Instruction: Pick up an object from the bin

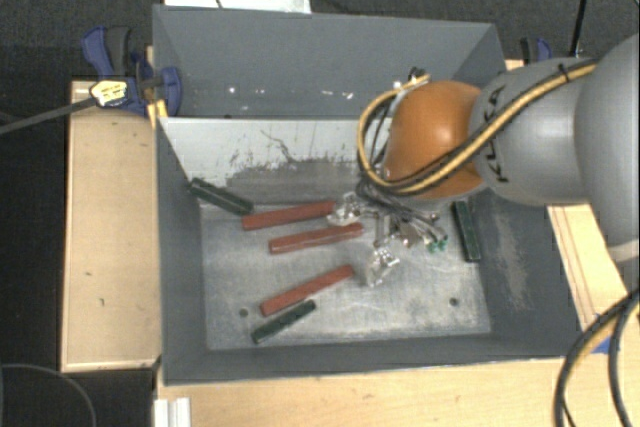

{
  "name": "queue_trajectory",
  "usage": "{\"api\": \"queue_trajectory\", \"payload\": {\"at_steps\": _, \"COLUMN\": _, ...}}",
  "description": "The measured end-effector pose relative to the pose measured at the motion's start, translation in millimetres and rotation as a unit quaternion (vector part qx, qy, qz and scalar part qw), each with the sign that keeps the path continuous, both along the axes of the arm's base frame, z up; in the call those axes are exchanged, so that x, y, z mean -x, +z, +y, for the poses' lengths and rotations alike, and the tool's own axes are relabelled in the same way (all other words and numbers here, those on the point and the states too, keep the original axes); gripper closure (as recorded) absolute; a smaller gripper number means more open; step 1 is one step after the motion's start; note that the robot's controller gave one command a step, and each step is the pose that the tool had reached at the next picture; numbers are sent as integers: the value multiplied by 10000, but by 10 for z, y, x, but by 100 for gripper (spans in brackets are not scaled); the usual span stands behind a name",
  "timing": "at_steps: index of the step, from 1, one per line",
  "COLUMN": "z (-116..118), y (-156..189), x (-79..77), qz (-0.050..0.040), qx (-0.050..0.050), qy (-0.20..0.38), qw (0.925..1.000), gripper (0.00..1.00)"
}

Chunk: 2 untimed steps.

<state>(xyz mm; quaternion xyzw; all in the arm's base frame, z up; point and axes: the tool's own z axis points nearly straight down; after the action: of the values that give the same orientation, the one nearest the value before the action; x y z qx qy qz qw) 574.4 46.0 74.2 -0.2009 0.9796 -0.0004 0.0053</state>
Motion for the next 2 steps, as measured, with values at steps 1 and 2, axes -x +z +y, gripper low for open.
{"api": "queue_trajectory", "payload": {"at_steps": 1, "z": -2, "y": 17, "x": -4, "qz": 5, "qx": 4, "qy": 4, "qw": 10000, "gripper": 100}}
{"api": "queue_trajectory", "payload": {"at_steps": 2, "z": -2, "y": 17, "x": -4, "qz": 5, "qx": 4, "qy": 5, "qw": 10000, "gripper": 100}}
